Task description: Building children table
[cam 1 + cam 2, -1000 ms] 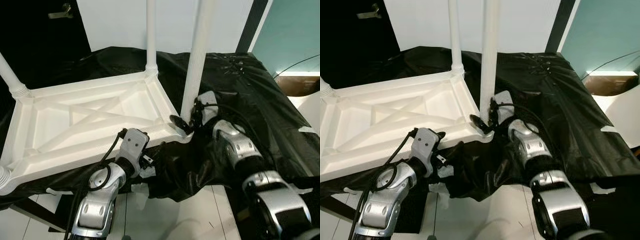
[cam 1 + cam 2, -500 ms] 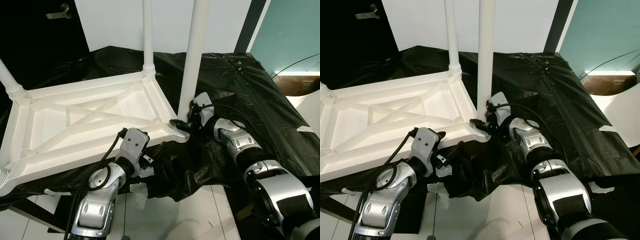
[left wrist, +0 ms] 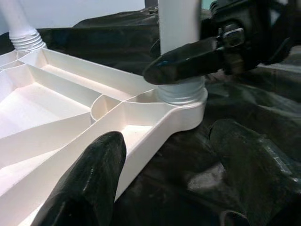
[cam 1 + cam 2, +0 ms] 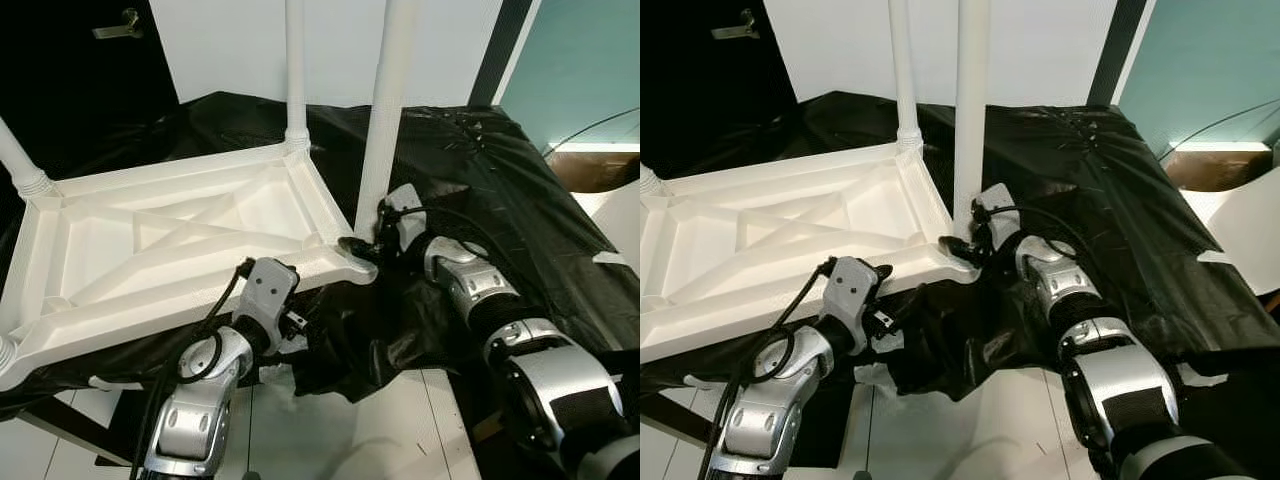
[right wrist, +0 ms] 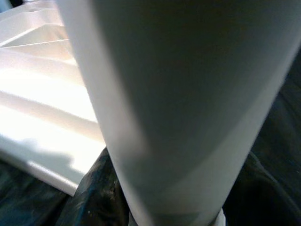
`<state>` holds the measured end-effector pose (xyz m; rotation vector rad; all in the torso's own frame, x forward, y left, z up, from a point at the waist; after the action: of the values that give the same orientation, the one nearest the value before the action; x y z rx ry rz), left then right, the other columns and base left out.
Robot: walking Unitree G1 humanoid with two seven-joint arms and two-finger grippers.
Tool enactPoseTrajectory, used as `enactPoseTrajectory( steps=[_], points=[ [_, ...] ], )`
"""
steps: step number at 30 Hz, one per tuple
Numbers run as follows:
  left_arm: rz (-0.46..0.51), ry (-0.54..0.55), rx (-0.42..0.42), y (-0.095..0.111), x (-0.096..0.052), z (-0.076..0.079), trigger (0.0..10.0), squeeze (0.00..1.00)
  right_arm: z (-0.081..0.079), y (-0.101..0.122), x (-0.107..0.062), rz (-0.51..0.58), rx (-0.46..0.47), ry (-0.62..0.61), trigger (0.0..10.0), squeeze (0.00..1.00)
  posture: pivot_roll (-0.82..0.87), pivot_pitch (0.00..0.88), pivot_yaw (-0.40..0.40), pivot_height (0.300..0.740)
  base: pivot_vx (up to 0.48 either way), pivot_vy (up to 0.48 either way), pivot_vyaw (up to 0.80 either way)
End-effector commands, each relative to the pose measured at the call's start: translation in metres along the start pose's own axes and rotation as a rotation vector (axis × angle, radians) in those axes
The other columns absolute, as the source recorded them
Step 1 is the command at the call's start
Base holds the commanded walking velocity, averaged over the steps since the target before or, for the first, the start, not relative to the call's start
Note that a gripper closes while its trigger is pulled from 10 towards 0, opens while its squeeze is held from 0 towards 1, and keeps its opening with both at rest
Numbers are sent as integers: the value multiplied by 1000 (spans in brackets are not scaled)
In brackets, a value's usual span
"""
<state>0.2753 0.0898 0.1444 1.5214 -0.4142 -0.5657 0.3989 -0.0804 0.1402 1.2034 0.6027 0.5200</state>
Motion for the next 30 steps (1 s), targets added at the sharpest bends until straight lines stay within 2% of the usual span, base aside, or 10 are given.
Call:
enactPoseTrajectory(
  steps=[1,4,8,9,11,12,27,28,29,30],
  points=[
    [20,41,-6,2,1,0,10000,0,-5,-19,0,-73,81,-124,10000,0,130,0,-78,740,0,0,0],
    [21,41,-6,2,1,0,10000,0,-5,-19,1,-76,85,-147,10000,0,130,0,-78,740,0,0,0],
    [22,61,-2,2,2,-3,10000,0,-19,-30,-1,-110,165,-415,10000,0,132,0,-81,740,0,0,0],
    [22,61,-2,2,2,-3,10000,0,-19,-30,-1,-110,165,-415,10000,0,132,0,-81,740,0,0,0],
    [22,68,-1,2,1,-4,10000,0,-23,-33,-5,-115,212,-538,10000,0,144,0,-85,740,0,0,0],
    [21,70,-1,1,1,-3,10000,0,-30,-34,-5,-119,273,-582,10000,0,150,0,-87,740,0,0,0],
    [16,64,-4,0,0,-3,10000,0,-42,-21,-5,-80,283,-561,10000,0,152,0,-79,740,0,0,0],
    [15,62,-3,0,0,-3,10000,0,-40,-20,-7,-76,281,-572,10000,133,153,0,-79,740,0,0,0],
    [15,62,-3,0,0,-3,10000,0,-40,-20,-7,-76,281,-572,10000,133,153,0,-79,740,0,0,0],
    [14,61,-2,0,0,-2,10000,0,-37,-19,-9,-65,277,-577,10000,1000,153,0,-78,740,0,0,0]
  ],
)
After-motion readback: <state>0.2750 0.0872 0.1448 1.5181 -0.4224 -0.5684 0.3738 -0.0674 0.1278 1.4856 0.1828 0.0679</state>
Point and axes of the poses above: a point about 5 cm out from each wrist's last joint towards the gripper, its own x axis pointing out of the wrist towards the gripper, its own y axis along the axis of the wrist's last joint, z = x × y, the point moved 3 cm from there along x, pointing out of the wrist towards the gripper, and after that the axes turned 9 degrees about -x, right-handed, at the moved point
